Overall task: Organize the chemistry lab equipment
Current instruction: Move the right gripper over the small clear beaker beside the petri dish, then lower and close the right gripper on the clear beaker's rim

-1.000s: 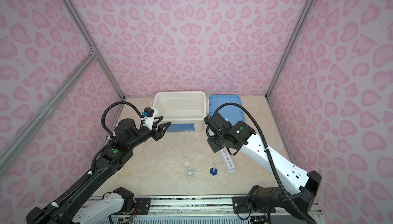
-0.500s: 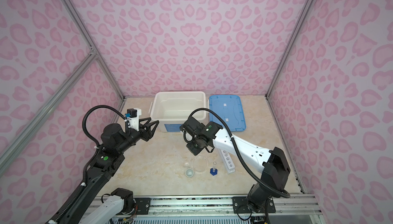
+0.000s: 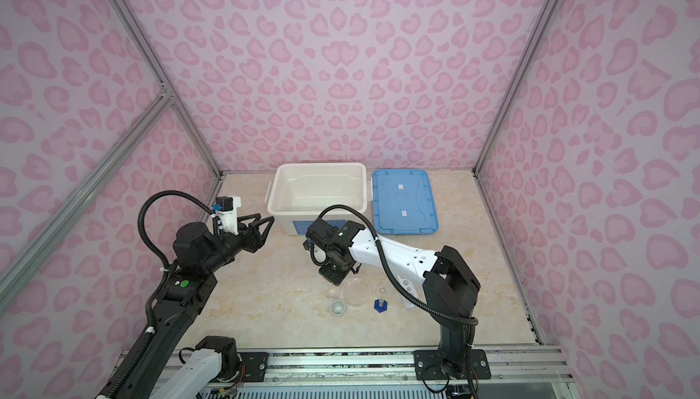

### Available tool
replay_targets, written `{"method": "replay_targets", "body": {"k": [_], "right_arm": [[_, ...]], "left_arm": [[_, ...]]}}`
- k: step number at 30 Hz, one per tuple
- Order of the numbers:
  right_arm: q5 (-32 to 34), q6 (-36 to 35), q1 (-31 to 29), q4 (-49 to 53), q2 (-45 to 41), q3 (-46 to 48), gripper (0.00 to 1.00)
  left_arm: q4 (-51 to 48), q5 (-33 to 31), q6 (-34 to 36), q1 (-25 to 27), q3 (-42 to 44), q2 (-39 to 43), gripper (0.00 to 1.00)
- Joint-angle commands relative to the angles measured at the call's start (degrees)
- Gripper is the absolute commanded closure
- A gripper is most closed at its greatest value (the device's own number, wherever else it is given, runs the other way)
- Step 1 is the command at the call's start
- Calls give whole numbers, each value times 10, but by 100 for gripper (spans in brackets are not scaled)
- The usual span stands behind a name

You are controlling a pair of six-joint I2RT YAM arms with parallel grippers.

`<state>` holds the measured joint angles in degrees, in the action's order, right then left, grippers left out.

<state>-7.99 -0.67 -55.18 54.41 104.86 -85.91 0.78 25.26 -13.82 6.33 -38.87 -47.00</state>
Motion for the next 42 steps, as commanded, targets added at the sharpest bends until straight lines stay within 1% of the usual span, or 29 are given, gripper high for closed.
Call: {"method": "replay_targets", "body": {"k": [1,4,8,12,25,34,42], "right_arm": [[-9,-8,-1,-2,9,3,55],[-16,-7,-1,-5,22,3,56],[-2,-7,-1,-5,46,3,56],[-7,-11,-1,-10,59,3,57],[-22,-12,6,-31,90,3,65],[-23,-10,6,-37,104,3,75],[-14,-14,6,-16,99,-11,90]], "left_arm": [[11,11,-3,-1,1,-2,42],[12,11,-3,-2,3,0,42],[9,10,1,-2,3,1,42],[9,9,3,-2,3,1,42],[7,9,8,-3,2,-2,43],[6,9,8,-4,2,-3,44],[5,7,9,-4,3,0,44]]}}
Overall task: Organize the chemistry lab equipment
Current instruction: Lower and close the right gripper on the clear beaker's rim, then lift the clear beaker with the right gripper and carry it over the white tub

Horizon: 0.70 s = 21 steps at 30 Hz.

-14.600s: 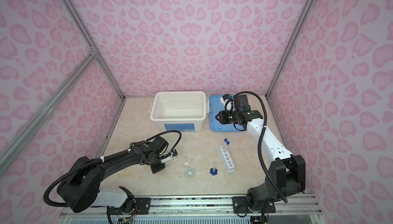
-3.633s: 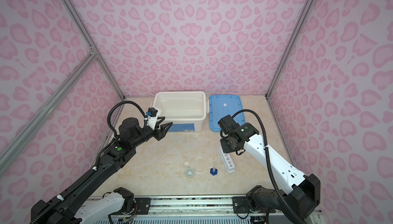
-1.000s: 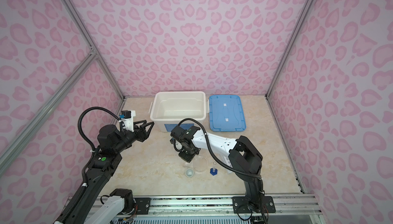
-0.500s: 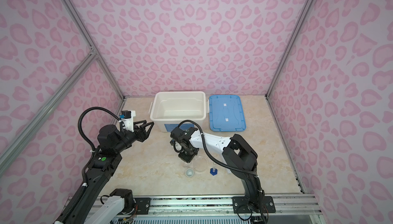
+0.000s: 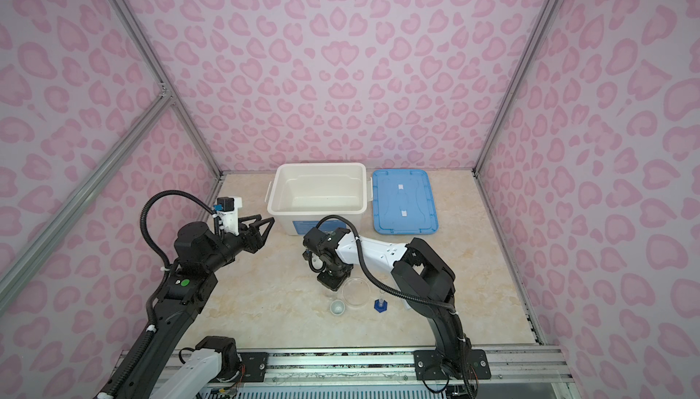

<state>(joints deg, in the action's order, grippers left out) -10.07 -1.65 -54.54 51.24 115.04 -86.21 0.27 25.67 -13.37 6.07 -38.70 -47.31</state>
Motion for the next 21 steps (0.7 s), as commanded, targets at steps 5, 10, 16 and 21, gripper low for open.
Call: {"method": "replay_targets", "body": {"k": [5,10,16,21], "right_arm": [[10,-12,-2,48,-9,-37,95],[-1,-29,0,77,-27,-71,95],[1,-49,4,139,-38,-142,95],[14,-63,25,186,-43,-238,94]], "left_arm": [[10,2,4,-2,1,5,44],[12,1,3,-2,0,5,44],[10,-1,3,-3,0,7,44],[10,0,4,-2,0,8,44]]}}
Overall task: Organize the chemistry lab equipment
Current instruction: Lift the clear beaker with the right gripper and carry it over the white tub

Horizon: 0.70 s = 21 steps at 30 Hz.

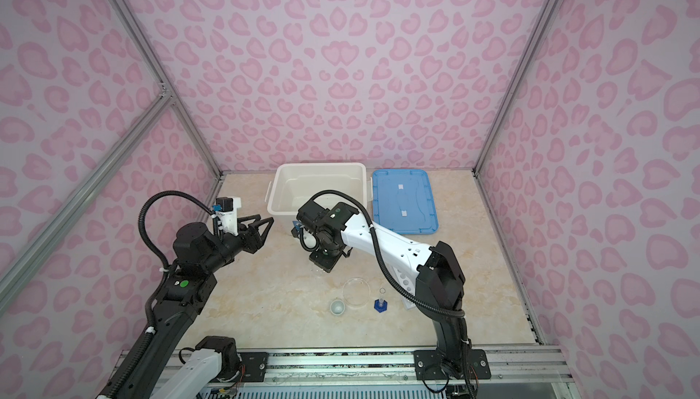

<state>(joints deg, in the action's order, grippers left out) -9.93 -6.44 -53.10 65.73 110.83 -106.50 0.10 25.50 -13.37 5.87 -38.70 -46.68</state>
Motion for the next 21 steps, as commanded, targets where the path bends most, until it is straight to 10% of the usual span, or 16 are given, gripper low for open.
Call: {"method": "replay_targets", "body": {"k": [1,21], "right_arm": [[9,-18,17,48,2,-53,94],[65,-14,169,53,236,-481,93]], "left_arm": [[11,3,5,-1,-1,1,44],[-26,9,42,14,-5,4,46]]}}
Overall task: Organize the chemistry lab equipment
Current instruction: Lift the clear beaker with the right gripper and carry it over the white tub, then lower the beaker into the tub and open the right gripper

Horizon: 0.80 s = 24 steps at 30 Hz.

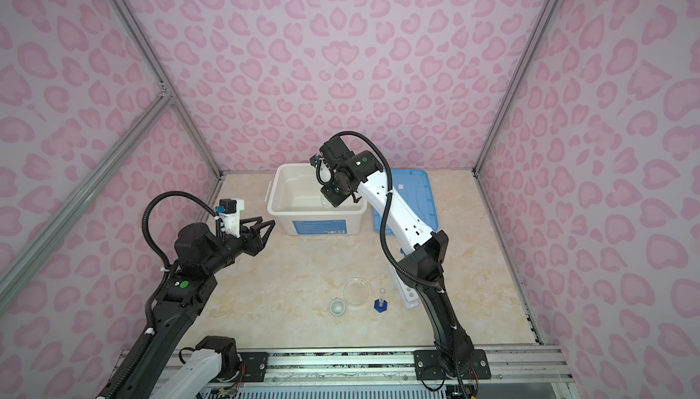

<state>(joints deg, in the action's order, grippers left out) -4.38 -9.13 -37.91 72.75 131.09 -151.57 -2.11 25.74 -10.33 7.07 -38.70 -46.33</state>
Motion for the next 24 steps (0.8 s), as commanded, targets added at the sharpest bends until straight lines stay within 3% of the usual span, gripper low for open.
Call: {"method": "replay_targets", "body": {"k": [1,14,24], "right_arm": [[19,16,23,-31,42,-30,93],[85,16,55,-173,145,-32,92],[54,37,70,-199,190,-45,90]], "left_arm": [[-4,7,13,2,-5,0,46],[-9,8,15,4,-8,-14,48],[-13,7,15,4,-10,-20,49]]}}
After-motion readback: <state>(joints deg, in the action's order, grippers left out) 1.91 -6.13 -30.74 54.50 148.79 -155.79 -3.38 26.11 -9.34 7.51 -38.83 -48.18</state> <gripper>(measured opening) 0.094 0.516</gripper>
